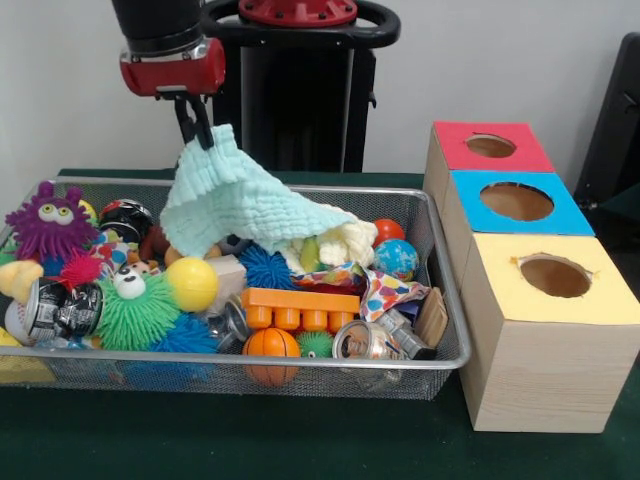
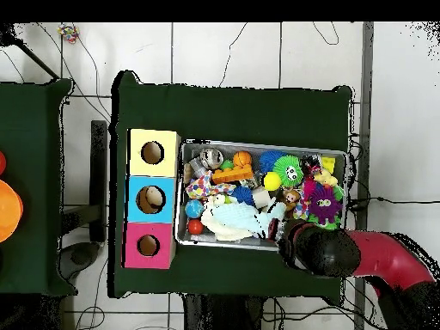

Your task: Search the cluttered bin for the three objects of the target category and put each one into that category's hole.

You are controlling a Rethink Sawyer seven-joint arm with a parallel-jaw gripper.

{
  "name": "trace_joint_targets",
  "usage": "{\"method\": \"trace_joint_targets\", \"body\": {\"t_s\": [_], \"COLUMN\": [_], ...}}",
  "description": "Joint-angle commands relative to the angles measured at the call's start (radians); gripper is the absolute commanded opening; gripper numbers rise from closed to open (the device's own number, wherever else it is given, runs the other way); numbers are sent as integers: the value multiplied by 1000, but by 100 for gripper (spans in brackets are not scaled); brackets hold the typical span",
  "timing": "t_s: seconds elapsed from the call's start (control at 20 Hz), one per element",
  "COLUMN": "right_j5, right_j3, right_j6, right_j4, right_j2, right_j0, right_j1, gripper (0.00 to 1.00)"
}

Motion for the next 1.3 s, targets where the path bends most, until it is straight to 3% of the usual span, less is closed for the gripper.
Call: {"method": "trace_joint_targets", "body": {"t_s": [0.05, 0.4, 0.95, 1.0, 1.3], "right_j5": [68, 50, 66, 58, 66], "right_j3": [-66, -49, -63, -60, -64], "right_j6": [-119, -13, 41, 40, 21], "right_j4": [-120, -63, -27, -24, -9], "right_j2": [9, -25, -95, -102, -98], "right_j0": [139, 216, 285, 288, 282], "right_j1": [-56, -70, -53, -55, -52], "gripper": [0, 0, 0, 100, 100]}}
